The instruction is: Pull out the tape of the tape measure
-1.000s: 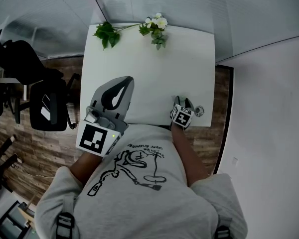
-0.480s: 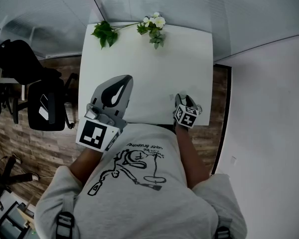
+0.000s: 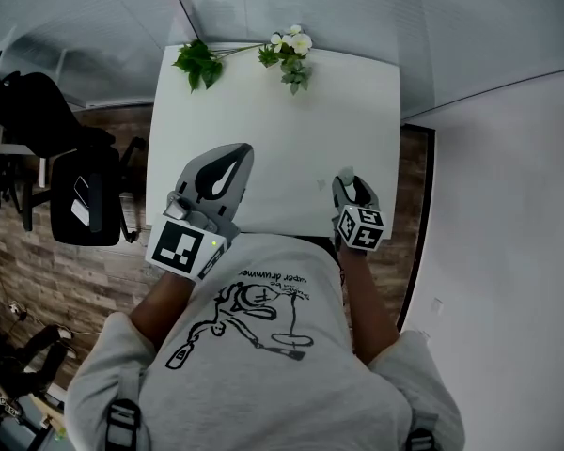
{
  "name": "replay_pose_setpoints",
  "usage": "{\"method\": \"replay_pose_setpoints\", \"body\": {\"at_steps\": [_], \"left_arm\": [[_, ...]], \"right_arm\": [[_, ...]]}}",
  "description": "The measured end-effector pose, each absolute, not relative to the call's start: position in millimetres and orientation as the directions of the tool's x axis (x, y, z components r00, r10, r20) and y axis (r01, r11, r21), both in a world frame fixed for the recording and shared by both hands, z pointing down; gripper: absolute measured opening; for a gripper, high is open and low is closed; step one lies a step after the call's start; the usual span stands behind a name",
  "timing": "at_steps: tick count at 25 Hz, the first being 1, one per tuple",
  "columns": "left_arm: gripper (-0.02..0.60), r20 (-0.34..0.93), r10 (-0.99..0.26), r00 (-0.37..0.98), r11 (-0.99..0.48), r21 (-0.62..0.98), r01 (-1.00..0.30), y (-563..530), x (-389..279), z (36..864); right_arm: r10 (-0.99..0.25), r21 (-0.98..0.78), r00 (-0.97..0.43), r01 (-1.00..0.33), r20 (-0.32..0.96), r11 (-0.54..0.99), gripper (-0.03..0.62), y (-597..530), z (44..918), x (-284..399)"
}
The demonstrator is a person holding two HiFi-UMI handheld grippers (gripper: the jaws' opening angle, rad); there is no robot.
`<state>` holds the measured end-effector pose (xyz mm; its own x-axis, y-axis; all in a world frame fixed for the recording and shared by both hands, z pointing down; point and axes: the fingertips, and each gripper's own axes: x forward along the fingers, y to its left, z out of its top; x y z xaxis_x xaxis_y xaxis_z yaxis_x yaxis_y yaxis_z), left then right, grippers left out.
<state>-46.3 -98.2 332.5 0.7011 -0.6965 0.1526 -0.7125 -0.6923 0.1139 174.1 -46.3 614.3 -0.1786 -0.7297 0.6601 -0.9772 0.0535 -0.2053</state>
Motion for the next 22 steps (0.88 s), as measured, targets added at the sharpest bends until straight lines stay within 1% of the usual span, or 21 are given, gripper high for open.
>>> {"method": "replay_pose_setpoints", "body": {"at_steps": [5, 12, 22], "left_arm": [[0.021, 0.167, -0.685, 0.709, -0.702, 0.112, -0.704, -98, -45, 342], [0.023, 0.206, -0.64, 0.741, -0.735, 0.117, -0.668, -97, -36, 358], [0.025, 0.256, -0.508, 0.822, -0.814, 0.168, -0.556, -84, -16, 391]], "right_arm": [[-0.737, -0.212, -0.241, -0.968, 0.631, 0.135, 0.221, -50, 588, 170], [-0.707, -0.244, -0.355, -0.935, 0.612, 0.258, 0.221, -47, 571, 154], [-0.652, -0.255, -0.511, -0.855, 0.56, 0.451, 0.221, -40, 528, 119]]}}
